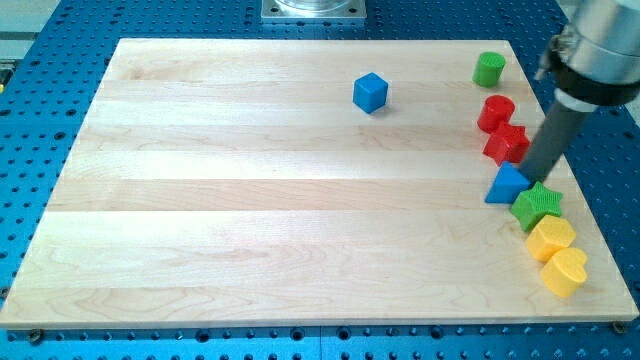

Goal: Push the triangle along with the cube to the top center of the board

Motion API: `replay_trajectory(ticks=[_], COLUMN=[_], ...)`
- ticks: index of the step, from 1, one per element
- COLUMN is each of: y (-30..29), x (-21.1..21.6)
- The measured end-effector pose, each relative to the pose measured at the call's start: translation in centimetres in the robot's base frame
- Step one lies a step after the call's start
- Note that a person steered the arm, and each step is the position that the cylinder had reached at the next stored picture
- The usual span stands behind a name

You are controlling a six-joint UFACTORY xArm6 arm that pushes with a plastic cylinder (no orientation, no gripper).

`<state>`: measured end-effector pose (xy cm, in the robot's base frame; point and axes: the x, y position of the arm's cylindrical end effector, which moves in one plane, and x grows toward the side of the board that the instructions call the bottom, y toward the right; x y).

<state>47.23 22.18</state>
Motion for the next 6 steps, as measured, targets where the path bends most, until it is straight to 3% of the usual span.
replay_trajectory(ticks=[2, 3, 5, 6], y=[-6.0, -5.9, -11.1, -12.8], x=[5.5, 8.6, -2.3, 0.1])
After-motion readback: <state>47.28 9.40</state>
